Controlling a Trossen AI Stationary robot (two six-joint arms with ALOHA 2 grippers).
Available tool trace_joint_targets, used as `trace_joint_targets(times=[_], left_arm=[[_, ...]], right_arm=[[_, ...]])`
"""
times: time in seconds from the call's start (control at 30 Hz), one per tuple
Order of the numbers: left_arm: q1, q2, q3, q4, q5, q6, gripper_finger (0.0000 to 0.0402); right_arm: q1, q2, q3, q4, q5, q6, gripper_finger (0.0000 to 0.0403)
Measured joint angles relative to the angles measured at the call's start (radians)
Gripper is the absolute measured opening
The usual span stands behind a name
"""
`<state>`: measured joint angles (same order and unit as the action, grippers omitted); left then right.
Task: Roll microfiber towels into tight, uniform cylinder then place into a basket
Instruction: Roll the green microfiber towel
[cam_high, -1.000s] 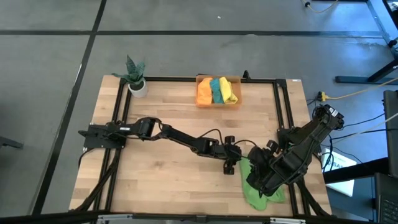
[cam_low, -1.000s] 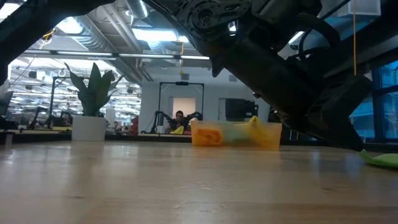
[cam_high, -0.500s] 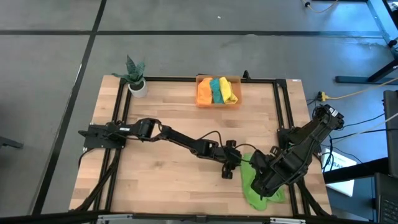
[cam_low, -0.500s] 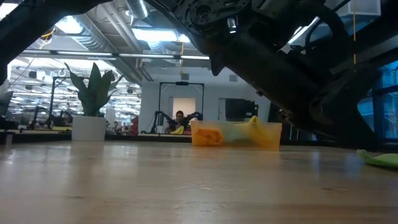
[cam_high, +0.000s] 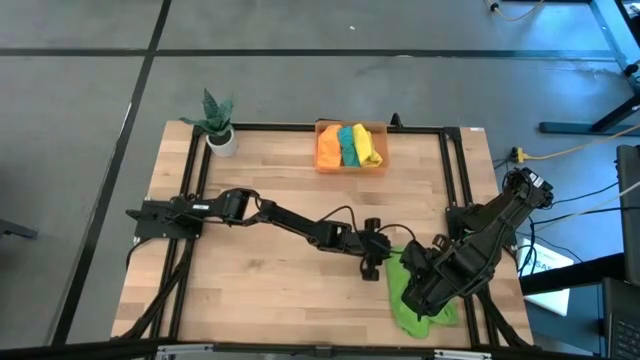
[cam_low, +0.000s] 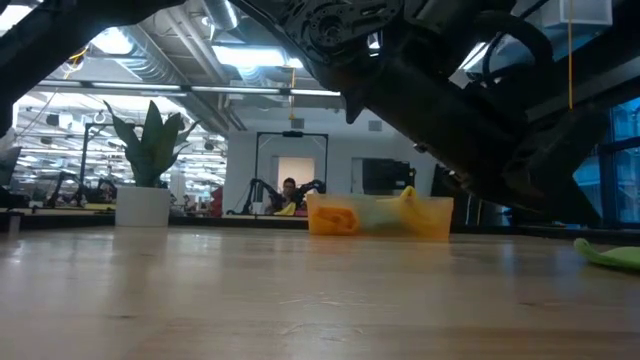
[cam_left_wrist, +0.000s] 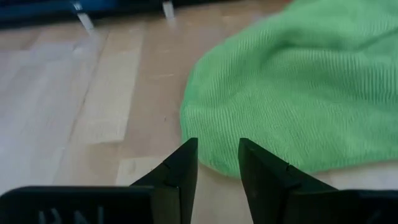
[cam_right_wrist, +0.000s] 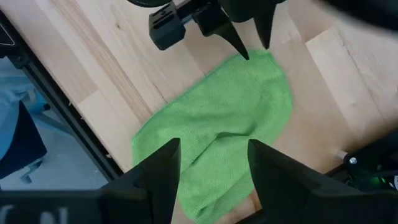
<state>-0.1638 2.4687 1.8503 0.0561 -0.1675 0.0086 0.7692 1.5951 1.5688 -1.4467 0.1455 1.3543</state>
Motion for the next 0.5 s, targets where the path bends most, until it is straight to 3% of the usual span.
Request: trace_joint_targets(times=[0.5], left_arm=[[0.0,0.077,-0.001,0.121,-0.007,0.036,0.0108]], right_arm=[[0.0,0.001,0.0,0.057,0.001,0.0,0.0188]])
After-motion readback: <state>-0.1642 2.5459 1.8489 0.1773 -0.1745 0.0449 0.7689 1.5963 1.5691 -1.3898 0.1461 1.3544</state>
